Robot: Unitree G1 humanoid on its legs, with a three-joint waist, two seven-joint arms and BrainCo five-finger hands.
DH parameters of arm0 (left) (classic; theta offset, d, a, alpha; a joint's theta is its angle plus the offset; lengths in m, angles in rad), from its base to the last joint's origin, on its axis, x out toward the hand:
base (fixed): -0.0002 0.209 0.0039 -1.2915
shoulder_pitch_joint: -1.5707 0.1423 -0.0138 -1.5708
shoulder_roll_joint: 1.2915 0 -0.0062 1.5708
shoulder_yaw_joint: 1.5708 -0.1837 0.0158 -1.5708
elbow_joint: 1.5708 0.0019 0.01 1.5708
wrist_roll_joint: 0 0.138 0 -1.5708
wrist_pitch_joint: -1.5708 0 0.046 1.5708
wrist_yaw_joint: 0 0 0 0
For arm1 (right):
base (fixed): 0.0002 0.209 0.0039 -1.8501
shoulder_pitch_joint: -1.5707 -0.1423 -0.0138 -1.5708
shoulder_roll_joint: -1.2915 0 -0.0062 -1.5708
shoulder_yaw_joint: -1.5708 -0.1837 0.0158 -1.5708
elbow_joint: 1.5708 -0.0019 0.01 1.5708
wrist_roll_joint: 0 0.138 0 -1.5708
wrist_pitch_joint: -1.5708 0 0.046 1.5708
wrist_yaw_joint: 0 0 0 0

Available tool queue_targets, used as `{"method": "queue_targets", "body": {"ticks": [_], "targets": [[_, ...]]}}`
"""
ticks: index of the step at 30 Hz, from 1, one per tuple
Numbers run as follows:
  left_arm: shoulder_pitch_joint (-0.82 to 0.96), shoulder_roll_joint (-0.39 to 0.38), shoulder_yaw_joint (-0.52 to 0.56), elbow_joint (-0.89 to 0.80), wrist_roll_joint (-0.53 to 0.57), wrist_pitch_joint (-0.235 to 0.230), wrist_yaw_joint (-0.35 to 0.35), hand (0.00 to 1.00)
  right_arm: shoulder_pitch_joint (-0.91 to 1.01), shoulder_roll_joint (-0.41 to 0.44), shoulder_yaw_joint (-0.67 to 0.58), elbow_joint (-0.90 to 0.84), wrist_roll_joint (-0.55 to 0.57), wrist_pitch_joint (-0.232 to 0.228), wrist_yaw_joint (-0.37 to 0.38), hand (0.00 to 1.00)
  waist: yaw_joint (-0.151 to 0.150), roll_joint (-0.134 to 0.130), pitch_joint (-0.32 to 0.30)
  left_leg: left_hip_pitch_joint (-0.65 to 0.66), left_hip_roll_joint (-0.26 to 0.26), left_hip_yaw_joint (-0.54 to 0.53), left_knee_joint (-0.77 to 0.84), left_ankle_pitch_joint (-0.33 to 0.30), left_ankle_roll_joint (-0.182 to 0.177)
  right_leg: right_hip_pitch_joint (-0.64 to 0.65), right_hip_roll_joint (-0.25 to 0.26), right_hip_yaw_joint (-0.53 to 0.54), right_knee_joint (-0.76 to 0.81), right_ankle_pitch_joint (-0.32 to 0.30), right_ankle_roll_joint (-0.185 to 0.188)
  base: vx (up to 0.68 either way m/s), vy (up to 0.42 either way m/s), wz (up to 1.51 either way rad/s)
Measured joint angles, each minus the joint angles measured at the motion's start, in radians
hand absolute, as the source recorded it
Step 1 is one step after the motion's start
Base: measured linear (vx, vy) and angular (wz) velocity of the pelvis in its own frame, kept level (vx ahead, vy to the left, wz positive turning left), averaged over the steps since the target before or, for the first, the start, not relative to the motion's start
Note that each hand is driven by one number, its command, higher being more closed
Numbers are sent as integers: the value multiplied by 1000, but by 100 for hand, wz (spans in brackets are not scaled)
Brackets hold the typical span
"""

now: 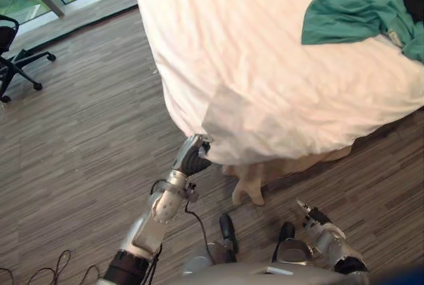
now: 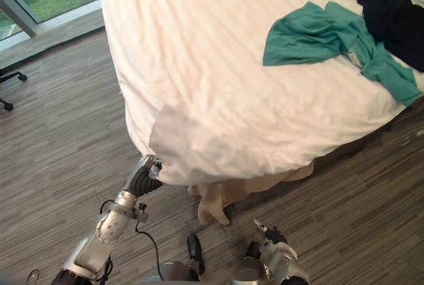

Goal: Tidy the bed and pick cloth on bed and put in laundry

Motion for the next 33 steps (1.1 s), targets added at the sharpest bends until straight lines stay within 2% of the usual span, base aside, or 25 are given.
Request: {"method": "queue_targets", "body": {"ticks": [3, 5, 7, 8, 10, 12, 13, 15, 16, 17, 18, 21, 23, 24, 26, 27, 29, 30, 31, 32, 33], "targets": [[46, -1, -38, 122, -6, -6, -22, 0, 36, 5, -14, 7, 0, 8, 18, 0, 3, -7, -15, 16, 0, -17, -2, 1, 1, 28, 4, -15, -12, 0, 0, -48, -18, 14], [81, -6, -56, 225, -21, 13, -37, 0, 50, 12, -29, 17, 2, 7, 29, 0, 16, -13, -31, 26, 2, -18, -6, 0, 2, 38, 8, -14, -16, -1, 0, -38, -18, -3], [104, -8, -60, 335, -22, 24, -27, 0, 58, 21, -50, 36, 12, 2, 29, 0, 21, -23, -41, 39, 5, -22, -7, -3, 7, 51, 13, -16, -25, -2, 0, -44, -21, 2], [122, -20, -43, 431, -31, 43, 11, 0, 61, 30, -66, 50, 25, -2, 24, 0, 25, -32, -50, 46, 6, -27, -7, -6, 10, 62, 18, -18, -35, -3, 1, -43, -19, 4], [132, -57, 31, 568, -64, 74, 55, 0, 64, 43, -86, 63, 54, -17, 9, 0, 30, -44, -65, 48, 7, -32, -7, -6, 10, 70, 21, -24, -45, -2, 1, -21, -17, 8], [125, -96, 190, 755, -145, 104, 122, 0, 77, 53, -128, 74, 90, -56, -24, 0, 45, -60, -74, 64, 7, -40, -8, -9, 8, 95, 23, -32, -53, -2, 1, 1, -9, 9], [126, -101, 227, 786, -161, 111, 129, 0, 79, 54, -138, 78, 91, -66, -33, 0, 47, -64, -77, 66, 6, -40, -8, -10, 8, 97, 23, -32, -55, -2, 1, 19, -6, 4], [126, -119, 368, 891, -211, 141, 159, 0, 78, 57, -198, 87, 91, -114, -71, 0, 52, -74, -97, 74, 4, -40, -8, -13, 8, 113, 24, -36, -65, 0, 3, 27, -4, 5], [125, -122, 418, 933, -241, 175, 158, 0, 70, 56, -236, 88, 88, -156, -91, 0, 52, -77, -98, 84, 2, -40, -8, -15, 8, 124, 23, -36, -68, 2, 5, 0, 0, 0], [125, -122, 422, 937, -242, 179, 158, 0, 69, 56, -241, 88, 87, -161, -92, 0, 52, -77, -99, 85, 1, -40, -8, -15, 8, 125, 23, -37, -68, 2, 6, 0, 0, 0], [126, -124, 447, 952, -237, 199, 158, 0, 46, 52, -281, 86, 50, -201, -99, 100, 57, -77, -100, 91, 0, -40, -8, -16, 8, 129, 21, -36, -68, 2, 6, 0, 0, 0], [113, -124, 455, 951, -218, 213, 148, 0, 5, 18, -291, 21, -44, -253, -96, 100, 74, -76, -101, 93, 0, -40, -8, -16, 8, 129, 21, -33, -66, 3, 5, -3, 4, -1], [105, -125, 461, 946, -190, 231, 121, 0, -43, -14, -285, -36, -84, -288, -86, 100, 75, -75, -101, 93, 0, -41, -8, -18, 10, 128, 21, -31, -65, 3, 5, -11, 11, -4], [97, -126, 461, 946, -177, 247, 100, 0, -89, -52, -264, -88, -115, -314, -74, 100, 75, -75, -101, 94, 0, -41, -8, -22, 10, 128, 20, -28, -65, 3, 5, -4, 19, -4], [88, -129, 460, 945, -162, 256, 81, 0, -136, -89, -212, -236, -122, -325, -60, 100, 77, -76, -102, 92, -1, -41, -8, -23, 10, 126, 19, -28, -64, 2, 6, 20, 16, 0], [85, -136, 448, 933, -164, 269, 70, 0, -155, -115, -125, -428, -230, -540, -17, 100, 78, -75, -103, 81, -1, -44, -8, -22, 13, 122, 20, -29, -64, 3, 6, 46, 5, 3], [85, -151, 446, 918, -164, 275, 70, 0, -168, -144, -68, -581, -294, -660, 38, 100, 75, -79, -105, 78, 0, -42, -7, -25, 17, 115, 21, -28, -66, 3, 6, 49, -3, 1], [86, -158, 445, 914, -165, 274, 69, 0, -200, -157, -43, -689, -203, -440, 49, 100, 83, -95, -119, 77, 0, -41, -7, -27, 16, 114, 23, -30, -69, 2, 6, 53, -9, 2], [86, -158, 443, 914, -166, 273, 68, 0, -217, -153, -48, -666, -210, -431, 77, 100, 87, -102, -126, 77, 0, -41, -7, -28, 15, 115, 23, -31, -70, 2, 5, 118, -18, 10], [84, -158, 442, 904, -167, 268, 61, 0, -222, -140, -67, -598, -226, -442, 161, 100, 103, -110, -130, 77, -2, -41, -3, -29, 13, 121, 25, -33, -75, -1, 4, 151, -21, 24], [90, -164, 441, 880, -168, 268, 44, 0, -194, -113, -66, -587, -218, -474, 262, 100, 103, -128, -138, 77, -1, -45, -1, -29, 13, 127, 24, -36, -74, -1, 3, 142, -17, 24]]}}
